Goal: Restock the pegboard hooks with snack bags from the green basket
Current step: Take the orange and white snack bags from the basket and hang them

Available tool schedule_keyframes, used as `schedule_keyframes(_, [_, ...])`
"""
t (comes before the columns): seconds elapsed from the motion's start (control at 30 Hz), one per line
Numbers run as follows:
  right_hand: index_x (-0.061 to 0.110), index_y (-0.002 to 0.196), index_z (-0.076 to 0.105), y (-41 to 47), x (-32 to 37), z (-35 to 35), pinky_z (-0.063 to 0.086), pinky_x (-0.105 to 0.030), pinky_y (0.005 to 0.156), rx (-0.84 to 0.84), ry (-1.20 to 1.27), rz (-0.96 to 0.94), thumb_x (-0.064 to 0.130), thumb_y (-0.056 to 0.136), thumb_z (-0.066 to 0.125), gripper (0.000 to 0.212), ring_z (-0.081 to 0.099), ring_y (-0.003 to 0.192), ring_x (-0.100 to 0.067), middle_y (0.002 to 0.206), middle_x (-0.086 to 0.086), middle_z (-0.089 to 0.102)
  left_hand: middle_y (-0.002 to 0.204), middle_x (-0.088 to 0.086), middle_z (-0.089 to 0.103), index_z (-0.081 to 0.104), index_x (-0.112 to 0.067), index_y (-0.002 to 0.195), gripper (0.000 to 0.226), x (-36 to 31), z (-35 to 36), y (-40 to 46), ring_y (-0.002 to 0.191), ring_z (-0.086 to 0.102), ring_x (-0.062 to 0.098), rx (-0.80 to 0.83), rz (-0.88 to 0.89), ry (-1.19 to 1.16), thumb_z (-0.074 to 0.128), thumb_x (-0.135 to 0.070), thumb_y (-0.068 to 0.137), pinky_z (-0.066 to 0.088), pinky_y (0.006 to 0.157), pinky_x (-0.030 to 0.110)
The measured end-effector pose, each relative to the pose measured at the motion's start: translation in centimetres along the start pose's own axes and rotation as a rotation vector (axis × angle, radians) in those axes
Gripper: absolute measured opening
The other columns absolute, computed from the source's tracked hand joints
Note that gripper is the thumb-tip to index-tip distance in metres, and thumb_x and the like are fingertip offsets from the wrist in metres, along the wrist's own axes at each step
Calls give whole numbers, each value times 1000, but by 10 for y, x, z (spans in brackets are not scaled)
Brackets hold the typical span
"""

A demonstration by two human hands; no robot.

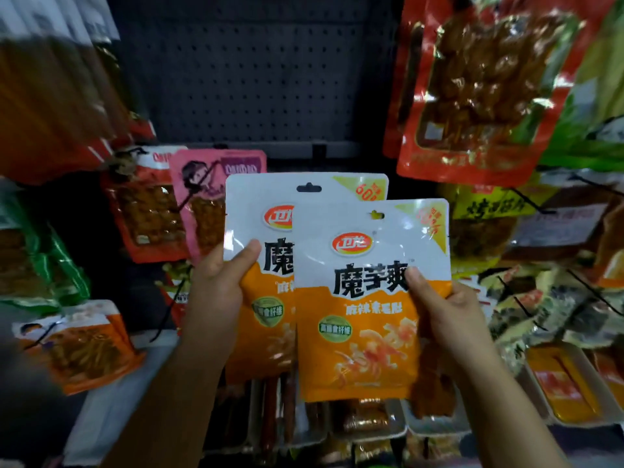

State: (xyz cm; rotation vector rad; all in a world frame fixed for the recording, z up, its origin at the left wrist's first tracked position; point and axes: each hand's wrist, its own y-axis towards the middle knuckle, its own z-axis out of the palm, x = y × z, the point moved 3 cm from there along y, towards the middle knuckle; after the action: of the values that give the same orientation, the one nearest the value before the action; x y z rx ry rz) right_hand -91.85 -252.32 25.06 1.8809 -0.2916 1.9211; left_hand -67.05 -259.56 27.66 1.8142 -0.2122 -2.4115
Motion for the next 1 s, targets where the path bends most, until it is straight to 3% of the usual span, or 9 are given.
schedule_keyframes(0.2, [24,39,59,16,10,35,42,-15,41,151,-24,-55,28,83,64,44,54,37,-4,41,7,57,101,6,74,74,-29,100,28,-2,-2,21,92,71,25,146,-58,-98,65,-35,74,57,68,33])
schedule_keyframes(0.37, [27,41,63,14,1,37,45,-17,42,128,-17,-15,20,86,62,46,58,39,-6,43,5,60,103,4,74,74,-29,99,27,-1,0,30,94,71,21,258,-52,-123,65,-32,73,57,67,25])
schedule_keyframes(0.47, [17,55,70,11,-5,34,49,-20,46,93,-55,-25,31,74,66,24,66,49,-15,55,-5,69,94,3,75,74,-27,92,21,-13,-2,43,85,72,17,229,30,-84,63,-32,74,56,64,27])
schedule_keyframes(0.57, [20,61,72,8,-15,33,50,-23,49,88,-90,12,32,75,67,19,68,53,-17,58,-5,70,76,-5,73,71,-33,78,14,-22,-1,53,69,69,11,158,125,99,64,-42,69,54,59,26])
schedule_keyframes(0.63, [15,64,71,7,-20,32,48,-18,47,60,-99,25,28,78,67,19,67,51,-14,57,-4,70,77,-5,73,70,-35,76,4,-20,6,55,74,69,14,111,155,152,66,-37,76,56,64,32])
schedule_keyframes(0.8, [15,66,68,7,-31,25,47,-14,46,61,-110,77,20,84,66,20,67,50,-11,57,-2,70,73,-1,70,67,-34,72,15,-8,32,56,70,64,25,56,130,178,66,-27,86,53,65,44])
schedule_keyframes(0.93, [13,72,71,5,-35,13,48,-17,46,43,-58,99,21,81,66,13,69,54,-14,63,-5,72,77,-15,69,64,-31,74,12,-7,42,59,71,64,5,113,184,306,68,-25,84,49,66,28])
schedule_keyframes(1.0, [12,71,72,7,-35,9,49,-18,47,41,-56,91,25,77,67,15,70,55,-17,64,-7,73,79,-17,69,63,-33,80,15,-12,46,61,73,64,5,177,229,324,72,-22,80,51,66,27])
